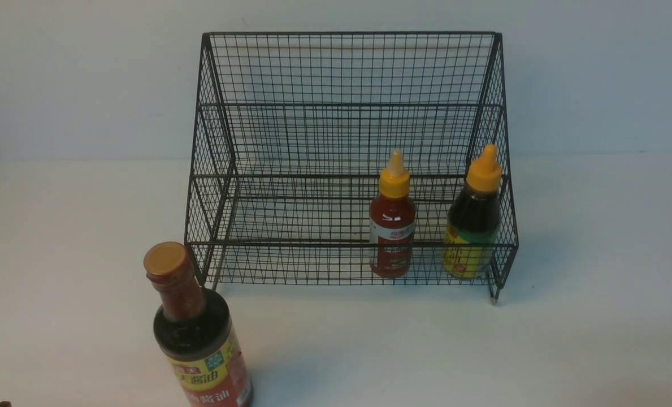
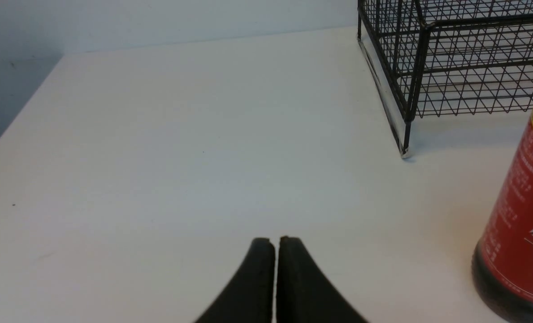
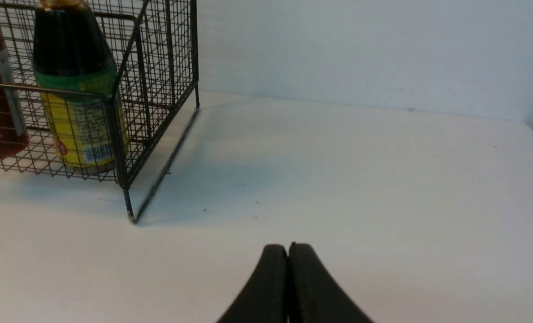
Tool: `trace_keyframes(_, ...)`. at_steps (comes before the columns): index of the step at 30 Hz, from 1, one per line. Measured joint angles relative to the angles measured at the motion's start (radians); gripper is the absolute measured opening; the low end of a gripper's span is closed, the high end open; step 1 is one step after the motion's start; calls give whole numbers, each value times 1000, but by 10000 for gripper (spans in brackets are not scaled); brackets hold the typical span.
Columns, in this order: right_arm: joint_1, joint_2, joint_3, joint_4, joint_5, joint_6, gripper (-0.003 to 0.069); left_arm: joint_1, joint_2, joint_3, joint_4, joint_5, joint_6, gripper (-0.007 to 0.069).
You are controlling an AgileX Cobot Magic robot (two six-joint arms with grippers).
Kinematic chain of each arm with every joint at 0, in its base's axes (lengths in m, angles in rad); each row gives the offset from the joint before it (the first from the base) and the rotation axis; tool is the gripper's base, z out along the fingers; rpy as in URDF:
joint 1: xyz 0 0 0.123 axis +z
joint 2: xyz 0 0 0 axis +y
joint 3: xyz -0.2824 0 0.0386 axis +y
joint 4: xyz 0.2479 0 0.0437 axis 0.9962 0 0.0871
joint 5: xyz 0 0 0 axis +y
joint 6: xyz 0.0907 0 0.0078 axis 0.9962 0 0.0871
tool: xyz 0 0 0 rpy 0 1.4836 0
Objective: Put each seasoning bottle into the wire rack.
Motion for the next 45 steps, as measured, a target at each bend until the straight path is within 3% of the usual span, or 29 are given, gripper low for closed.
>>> trace_keyframes(6,64,0,0,0,0,10,-15,0,0,0,0,0,0,-5)
trace_keyframes(45,67,0,0,-3,1,37,-15,0,0,0,0,0,0,-5)
